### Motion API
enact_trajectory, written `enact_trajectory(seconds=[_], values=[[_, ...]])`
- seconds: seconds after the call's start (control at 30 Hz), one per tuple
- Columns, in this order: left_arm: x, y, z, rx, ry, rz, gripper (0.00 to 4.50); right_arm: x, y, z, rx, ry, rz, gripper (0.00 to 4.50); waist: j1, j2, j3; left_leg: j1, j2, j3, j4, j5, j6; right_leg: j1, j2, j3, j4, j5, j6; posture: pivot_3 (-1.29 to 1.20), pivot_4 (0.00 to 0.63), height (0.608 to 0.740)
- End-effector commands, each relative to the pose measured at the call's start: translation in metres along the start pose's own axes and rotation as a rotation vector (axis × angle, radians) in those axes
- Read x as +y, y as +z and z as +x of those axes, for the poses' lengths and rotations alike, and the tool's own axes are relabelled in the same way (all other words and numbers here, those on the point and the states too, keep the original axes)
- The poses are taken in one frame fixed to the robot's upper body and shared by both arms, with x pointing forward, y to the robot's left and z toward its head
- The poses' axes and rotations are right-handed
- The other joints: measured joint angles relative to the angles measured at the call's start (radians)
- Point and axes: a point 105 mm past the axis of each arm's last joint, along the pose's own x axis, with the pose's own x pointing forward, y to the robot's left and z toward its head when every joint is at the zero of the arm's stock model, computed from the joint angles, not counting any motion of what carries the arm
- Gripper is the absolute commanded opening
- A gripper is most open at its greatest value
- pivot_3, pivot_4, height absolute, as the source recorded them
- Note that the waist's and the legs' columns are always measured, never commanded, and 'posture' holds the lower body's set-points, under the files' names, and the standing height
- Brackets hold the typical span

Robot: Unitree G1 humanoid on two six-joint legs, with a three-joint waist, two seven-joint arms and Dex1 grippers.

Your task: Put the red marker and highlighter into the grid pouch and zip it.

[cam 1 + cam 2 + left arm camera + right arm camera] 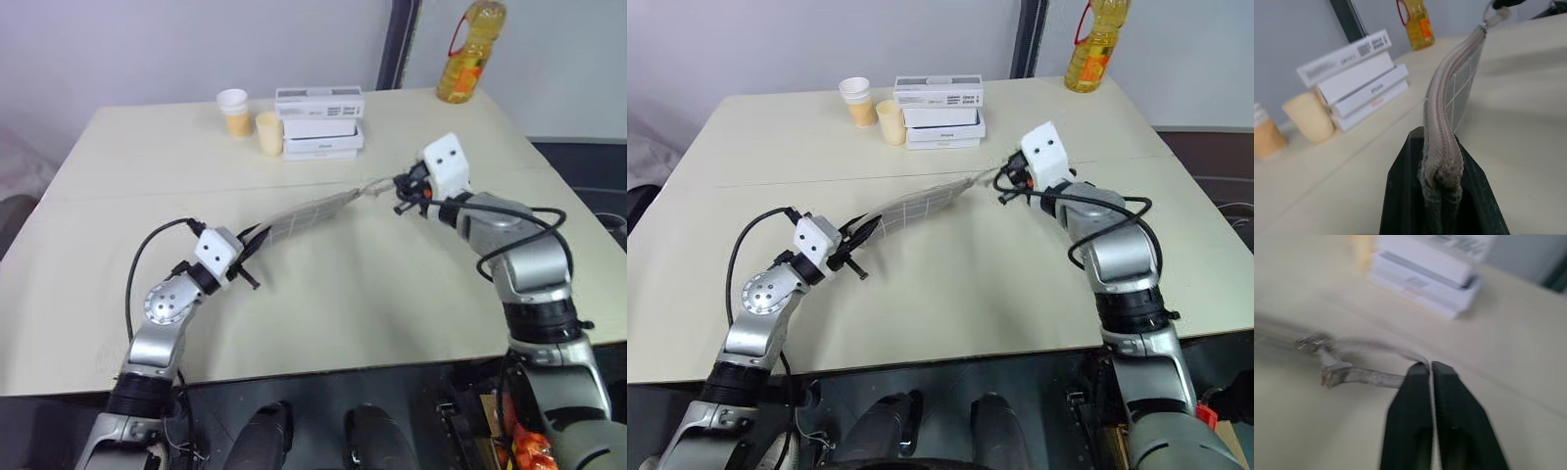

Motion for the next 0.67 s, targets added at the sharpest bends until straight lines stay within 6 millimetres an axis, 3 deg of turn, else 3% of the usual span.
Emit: enact_trajectory(seconds=[0.03,0.2,0.23,0.47,0.67], values=[[0.001,-0.002,-0.011,0.025,-0.007,-0.08,1.62,0.023,0.001,-0.018,-0.024,0.156,-0.021,2.09,-0.001,0.0,0.0,0.0,0.0,0.0,0.0,0.0,0.0,0.0,0.0,0.0,0.0,0.0,0.0,0.0,0.15,0.74],[0.008,-0.027,-0.038,0.156,0.071,-0.152,4.07,0.02,-0.028,-0.039,0.024,0.159,-0.025,4.49,0.003,0.0,0.0,0.0,0.0,0.0,0.0,0.0,0.0,0.0,0.0,0.0,0.0,0.0,0.0,0.0,0.15,0.74],[0.01,-0.031,-0.043,0.179,0.093,-0.162,4.47,0.018,-0.031,-0.041,0.026,0.154,-0.025,4.5,0.002,0.0,0.0,0.0,0.0,0.0,0.0,0.0,0.0,0.001,0.0,0.0,0.0,0.0,0.0,0.0,0.15,0.74],[0.032,-0.067,-0.088,0.382,0.34,-0.27,4.47,-0.002,-0.043,-0.05,-0.086,0.034,0.064,4.5,0.004,-0.001,0.0,0.0,0.0,0.0,0.0,0.0,0.0,0.001,0.0,0.0,0.0,0.0,0.0,0.0,0.15,0.74],[0.035,-0.064,-0.098,0.38,0.368,-0.245,4.47,0.001,-0.055,-0.044,-0.117,0.036,0.133,4.5,0.003,0.0,0.0,0.001,0.0,0.0,0.0,0.0,0.0,0.001,0.0,0.0,0.0,0.0,0.0,0.0,0.15,0.74]])
